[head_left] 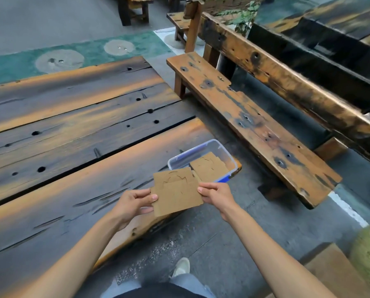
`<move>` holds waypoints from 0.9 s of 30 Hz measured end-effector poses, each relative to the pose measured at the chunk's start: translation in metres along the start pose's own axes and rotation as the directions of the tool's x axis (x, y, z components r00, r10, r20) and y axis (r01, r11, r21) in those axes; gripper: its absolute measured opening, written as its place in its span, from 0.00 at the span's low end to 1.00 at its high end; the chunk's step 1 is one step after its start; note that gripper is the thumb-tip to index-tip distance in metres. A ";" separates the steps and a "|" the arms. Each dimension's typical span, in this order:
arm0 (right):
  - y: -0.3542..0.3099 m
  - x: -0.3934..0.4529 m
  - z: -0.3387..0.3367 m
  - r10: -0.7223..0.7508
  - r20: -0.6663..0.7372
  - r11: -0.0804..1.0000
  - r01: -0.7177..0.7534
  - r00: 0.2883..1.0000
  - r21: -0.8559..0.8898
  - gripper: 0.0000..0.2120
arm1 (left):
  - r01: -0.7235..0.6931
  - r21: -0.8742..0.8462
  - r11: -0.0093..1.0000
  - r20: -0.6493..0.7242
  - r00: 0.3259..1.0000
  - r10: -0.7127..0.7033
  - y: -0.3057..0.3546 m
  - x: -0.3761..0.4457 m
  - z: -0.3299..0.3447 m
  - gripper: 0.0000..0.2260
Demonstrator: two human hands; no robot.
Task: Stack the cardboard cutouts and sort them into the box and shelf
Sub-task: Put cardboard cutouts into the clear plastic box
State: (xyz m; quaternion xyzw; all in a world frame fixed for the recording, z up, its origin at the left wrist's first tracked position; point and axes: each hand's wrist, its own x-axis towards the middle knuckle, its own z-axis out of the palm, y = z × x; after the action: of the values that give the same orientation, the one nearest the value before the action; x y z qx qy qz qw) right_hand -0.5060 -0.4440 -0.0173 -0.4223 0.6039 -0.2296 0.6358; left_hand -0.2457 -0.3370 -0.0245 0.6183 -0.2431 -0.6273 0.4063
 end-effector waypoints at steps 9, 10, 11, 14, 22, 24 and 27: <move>-0.033 0.043 -0.058 -0.002 -0.057 0.987 -0.007 0.998 -0.161 0.13 | 0.007 0.054 0.999 -0.174 0.985 0.002 0.023 0.050 0.067 0.07; -0.037 0.049 -0.062 -0.004 -0.064 0.980 -0.009 0.998 -0.201 0.13 | 0.013 0.063 0.998 -0.189 0.982 -0.001 0.025 0.055 0.074 0.07; -0.041 0.055 -0.066 -0.006 -0.077 0.971 -0.012 0.997 -0.240 0.13 | 0.017 0.074 0.997 -0.199 0.980 -0.002 0.028 0.061 0.079 0.07; -0.052 0.078 -0.072 -0.027 -0.127 0.937 -0.019 0.991 -0.350 0.12 | 0.023 0.126 0.992 -0.203 0.979 0.003 0.036 0.079 0.094 0.06; -0.074 0.144 -0.076 -0.046 -0.198 0.783 -0.088 0.979 -0.616 0.06 | 0.132 0.345 0.929 -0.157 0.984 -0.081 0.047 0.142 0.110 0.09; -0.077 0.156 -0.073 -0.038 -0.203 0.706 -0.118 0.978 -0.698 0.05 | 0.165 0.419 0.893 -0.161 0.981 -0.106 0.046 0.156 0.114 0.10; -0.077 0.168 -0.067 -0.043 -0.200 0.573 -0.139 0.979 -0.808 0.07 | 0.192 0.523 0.831 -0.181 0.977 -0.112 0.043 0.171 0.120 0.13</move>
State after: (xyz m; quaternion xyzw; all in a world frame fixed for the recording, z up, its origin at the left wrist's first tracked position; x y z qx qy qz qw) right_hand -0.5255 -0.6372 -0.0453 -0.6264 0.7125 0.0519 0.3119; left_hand -0.3374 -0.5231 -0.0747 0.7677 -0.3292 -0.5187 0.1821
